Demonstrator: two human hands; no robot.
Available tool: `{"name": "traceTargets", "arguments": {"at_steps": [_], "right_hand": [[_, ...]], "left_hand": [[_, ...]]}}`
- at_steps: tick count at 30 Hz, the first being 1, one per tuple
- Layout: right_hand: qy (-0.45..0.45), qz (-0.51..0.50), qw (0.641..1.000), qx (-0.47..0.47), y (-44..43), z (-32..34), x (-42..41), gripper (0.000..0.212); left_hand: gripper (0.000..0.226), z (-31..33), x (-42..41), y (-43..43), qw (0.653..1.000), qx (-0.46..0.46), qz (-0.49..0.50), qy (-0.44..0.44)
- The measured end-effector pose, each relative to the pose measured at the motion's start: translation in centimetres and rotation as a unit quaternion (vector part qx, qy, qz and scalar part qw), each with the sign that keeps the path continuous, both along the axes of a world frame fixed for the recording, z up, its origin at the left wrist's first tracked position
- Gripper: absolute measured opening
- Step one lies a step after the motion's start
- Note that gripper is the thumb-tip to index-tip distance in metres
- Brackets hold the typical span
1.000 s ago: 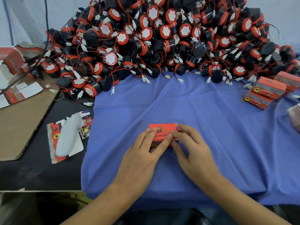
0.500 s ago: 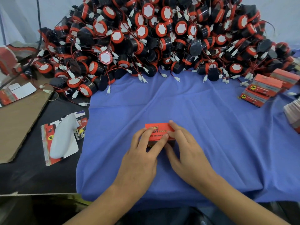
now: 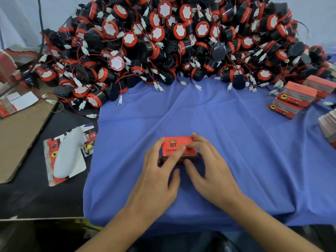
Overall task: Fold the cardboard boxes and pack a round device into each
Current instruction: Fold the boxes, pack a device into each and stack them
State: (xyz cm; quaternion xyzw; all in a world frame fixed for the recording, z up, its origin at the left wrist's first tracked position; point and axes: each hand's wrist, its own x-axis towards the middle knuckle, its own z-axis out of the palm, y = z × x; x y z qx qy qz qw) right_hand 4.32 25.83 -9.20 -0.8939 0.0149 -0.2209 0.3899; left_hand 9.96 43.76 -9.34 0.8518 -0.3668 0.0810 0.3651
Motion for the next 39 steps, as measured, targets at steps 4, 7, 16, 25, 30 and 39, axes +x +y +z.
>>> {"name": "traceTargets", "arguments": {"at_steps": [4, 7, 16, 25, 30, 39], "right_hand": [[0.000, -0.015, 0.999, 0.035, -0.2, -0.4, 0.1, 0.061], [0.006, -0.021, 0.998, 0.055, -0.3, -0.3, 0.1, 0.063], [0.035, -0.012, 0.997, 0.066, -0.4, 0.0, 0.0, 0.058], [0.042, 0.003, 0.994, 0.106, -0.6, -0.4, 0.1, 0.060], [0.026, -0.030, 0.974, 0.224, -0.6, -0.1, 0.7, 0.041], [0.030, -0.027, 0.970, 0.241, -1.1, 0.4, 0.4, 0.035]], "left_hand": [[0.057, 0.2, 0.2, -0.2, 0.998, -0.041, 0.030, 0.047], [0.046, 0.2, 0.6, -0.1, 0.991, -0.094, 0.041, 0.089], [0.036, 0.7, 1.0, 0.2, 0.987, -0.090, 0.048, 0.123], [0.029, 0.8, 1.1, 0.2, 0.984, -0.103, 0.063, 0.131], [0.023, 1.1, 1.0, -0.3, 0.977, -0.119, 0.050, 0.172], [0.051, 2.6, 2.9, -0.3, 0.979, -0.054, -0.001, 0.195]]}}
